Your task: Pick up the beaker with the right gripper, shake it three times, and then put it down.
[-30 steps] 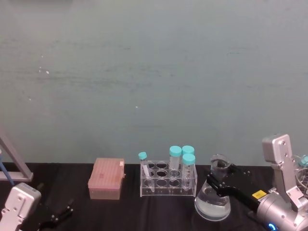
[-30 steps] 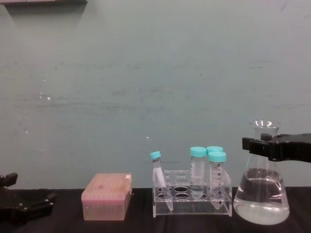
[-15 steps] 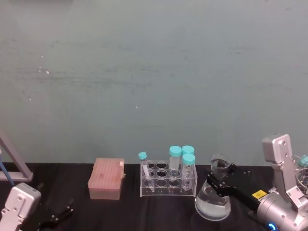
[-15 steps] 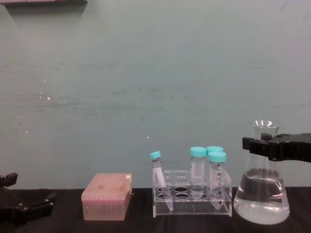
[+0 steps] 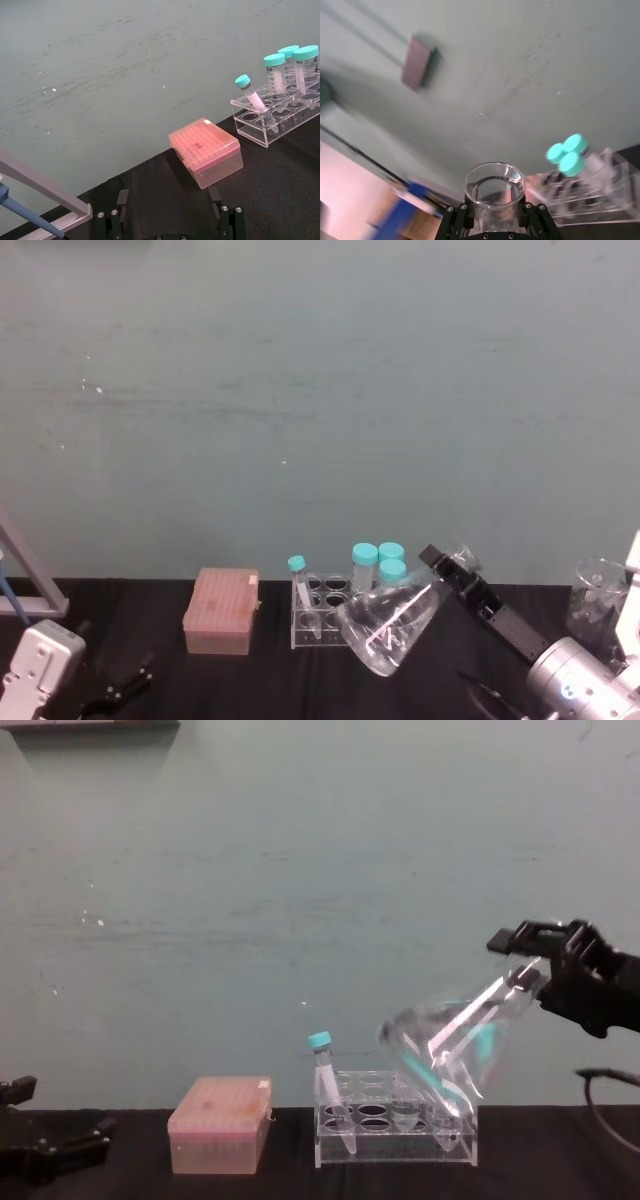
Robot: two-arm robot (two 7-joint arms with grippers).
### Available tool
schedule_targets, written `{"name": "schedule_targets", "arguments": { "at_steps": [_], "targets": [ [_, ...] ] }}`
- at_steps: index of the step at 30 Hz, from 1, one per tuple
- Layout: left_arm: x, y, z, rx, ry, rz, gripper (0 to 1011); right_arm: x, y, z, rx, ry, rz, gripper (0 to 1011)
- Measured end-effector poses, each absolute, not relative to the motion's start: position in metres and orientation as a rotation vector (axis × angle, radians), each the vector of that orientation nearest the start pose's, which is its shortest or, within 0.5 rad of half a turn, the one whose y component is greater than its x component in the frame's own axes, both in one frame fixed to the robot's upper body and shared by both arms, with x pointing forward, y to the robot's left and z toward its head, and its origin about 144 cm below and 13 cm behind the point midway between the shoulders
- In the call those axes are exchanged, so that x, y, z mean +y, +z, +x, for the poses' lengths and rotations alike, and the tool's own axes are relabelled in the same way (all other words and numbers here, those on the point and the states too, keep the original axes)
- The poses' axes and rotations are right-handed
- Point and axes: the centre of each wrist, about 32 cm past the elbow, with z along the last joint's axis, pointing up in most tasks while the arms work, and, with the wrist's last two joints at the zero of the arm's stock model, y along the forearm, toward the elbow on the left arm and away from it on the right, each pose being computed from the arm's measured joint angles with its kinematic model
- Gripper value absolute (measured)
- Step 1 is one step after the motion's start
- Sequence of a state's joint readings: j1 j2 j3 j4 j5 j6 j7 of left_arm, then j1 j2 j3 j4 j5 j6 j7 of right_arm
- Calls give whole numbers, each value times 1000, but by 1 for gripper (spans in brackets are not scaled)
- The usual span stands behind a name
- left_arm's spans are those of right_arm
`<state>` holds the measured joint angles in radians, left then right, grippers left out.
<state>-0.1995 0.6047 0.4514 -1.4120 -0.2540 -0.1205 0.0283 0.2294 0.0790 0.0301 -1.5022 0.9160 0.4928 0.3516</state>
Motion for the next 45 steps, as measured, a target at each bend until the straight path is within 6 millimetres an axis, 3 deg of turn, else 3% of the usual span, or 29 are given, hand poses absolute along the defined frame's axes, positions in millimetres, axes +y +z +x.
{"name": "schedule_targets", "arguments": {
  "at_steps": [7,14,18,24,31,39,45],
  "targets": [
    [310,1140,489,-285,1248,304,1000,-256,1197,521,879,-855,640,457],
    [310,1140,489,-285,1248,304,1000,-261,1201,524,802,-910,551,457],
    [310,1140,489,-285,1248,304,1000,-266,1207,527,605,-977,363,457],
    [310,1140,489,-285,1248,304,1000,-273,1223,529,22,-1053,-82,457],
    [310,1140,489,-285,1248,304,1000,-276,1228,528,-390,-1072,-379,457],
    [310,1140,489,-285,1248,304,1000,-277,1228,528,-613,-1056,-535,457],
    [310,1140,489,-285,1248,304,1000,-276,1228,528,-658,-1050,-560,457]
  ]
}}
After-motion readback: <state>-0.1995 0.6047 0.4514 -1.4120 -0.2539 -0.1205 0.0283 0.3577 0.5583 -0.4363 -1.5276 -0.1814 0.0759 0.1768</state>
